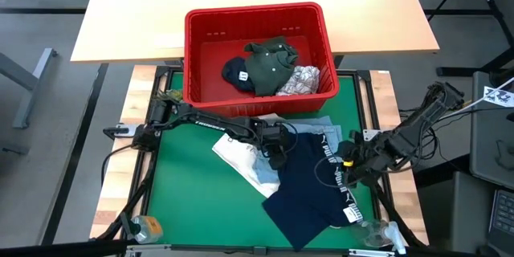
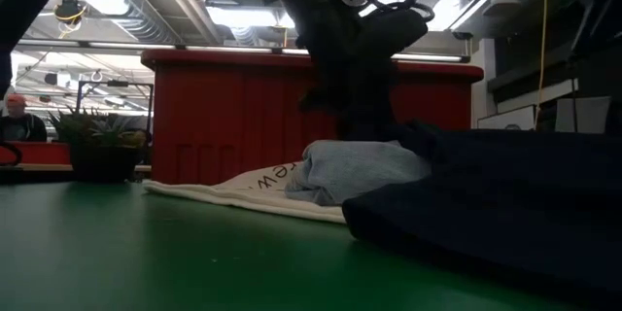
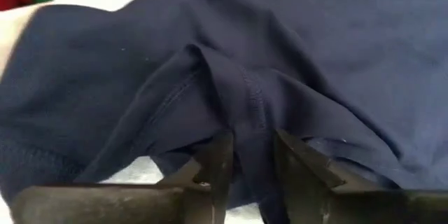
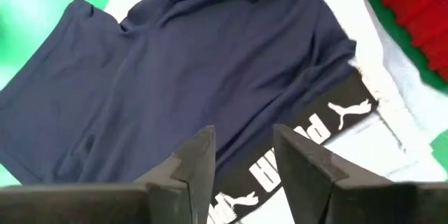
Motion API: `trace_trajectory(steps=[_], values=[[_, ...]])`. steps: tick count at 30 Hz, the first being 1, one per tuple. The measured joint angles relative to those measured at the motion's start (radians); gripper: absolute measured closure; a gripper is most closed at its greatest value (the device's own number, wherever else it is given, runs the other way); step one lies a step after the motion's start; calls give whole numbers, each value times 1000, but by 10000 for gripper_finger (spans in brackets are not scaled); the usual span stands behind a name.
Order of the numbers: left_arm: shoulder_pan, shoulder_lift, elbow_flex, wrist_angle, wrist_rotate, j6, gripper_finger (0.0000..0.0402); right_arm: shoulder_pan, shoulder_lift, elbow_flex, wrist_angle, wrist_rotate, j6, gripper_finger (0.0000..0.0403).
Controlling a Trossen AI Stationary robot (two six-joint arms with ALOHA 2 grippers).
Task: Fold laundry
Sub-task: Fold the dark blue boxer
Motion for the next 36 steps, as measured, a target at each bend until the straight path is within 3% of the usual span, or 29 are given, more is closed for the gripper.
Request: trace_trajectory(steps=[8,14,23,31,36], values=[[-12,-11,0,-11,0,-4,394,-134,0,0,2,-1,-104,256],[-33,-32,0,-35,0,-4,398,-251,0,-20,4,-1,-168,256],[-91,-94,0,-151,-7,-28,400,-413,8,-184,53,-83,-211,256],[-137,-94,0,-210,-5,-33,401,-528,8,-335,367,-147,-338,256],[-156,-94,0,-256,-5,-38,401,-599,8,-358,374,-167,-341,256]])
